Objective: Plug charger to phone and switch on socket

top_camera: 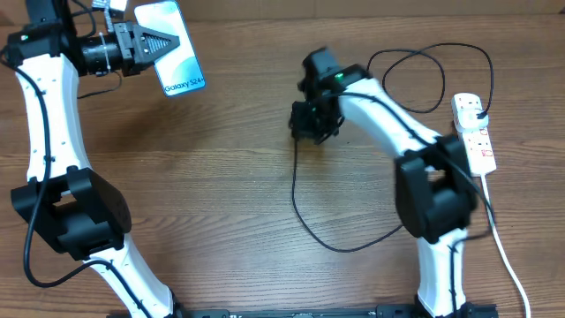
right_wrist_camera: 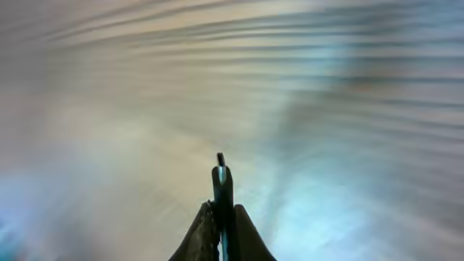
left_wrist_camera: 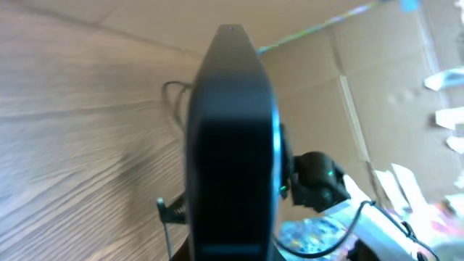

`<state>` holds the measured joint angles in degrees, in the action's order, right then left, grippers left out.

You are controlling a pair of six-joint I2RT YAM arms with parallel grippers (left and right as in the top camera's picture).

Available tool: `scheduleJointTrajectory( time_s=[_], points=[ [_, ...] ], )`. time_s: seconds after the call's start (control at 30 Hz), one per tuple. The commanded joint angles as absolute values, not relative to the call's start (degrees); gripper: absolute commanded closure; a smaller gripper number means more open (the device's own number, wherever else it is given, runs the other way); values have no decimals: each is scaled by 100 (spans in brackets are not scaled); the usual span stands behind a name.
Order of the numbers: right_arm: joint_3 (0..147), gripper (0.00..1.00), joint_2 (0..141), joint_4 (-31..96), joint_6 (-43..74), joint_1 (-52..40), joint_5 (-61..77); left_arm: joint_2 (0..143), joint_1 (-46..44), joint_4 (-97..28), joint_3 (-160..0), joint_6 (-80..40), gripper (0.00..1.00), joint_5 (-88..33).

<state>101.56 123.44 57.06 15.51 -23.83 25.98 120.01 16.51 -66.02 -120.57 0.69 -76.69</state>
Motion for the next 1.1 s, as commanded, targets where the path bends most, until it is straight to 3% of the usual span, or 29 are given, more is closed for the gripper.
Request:
scheduleJointTrajectory(
  time_s=[0.0, 0.2, 0.47, 0.63, 0.9, 1.07],
  points=[
    [10202, 96, 11557, 5846, 60, -2370, 4768, 11828, 1608, -6580, -12108, 521, 96, -8702],
    [10200, 96, 11478, 6139, -1269, -2370, 6615, 11828, 1299, -6587, -12108, 493, 96, -8713],
    [10200, 96, 11476, 5948, -1378, -2392, 7522, 11828, 722, -5996, -12108, -279, 95, -8608],
    [10200, 96, 11476, 5673, -1205, -2392, 7736, 11828, 373, -5655, -12108, -1586, 96, -7389],
    [10202, 96, 11476, 5384, -1048, -2370, 8112, 11828, 43, -5155, -12108, -2217, 96, -7363],
    [10202, 96, 11476, 5312, -1048, -2314, 8134, 11828, 40, -5157, -12108, -2272, 96, -7972]
  ],
)
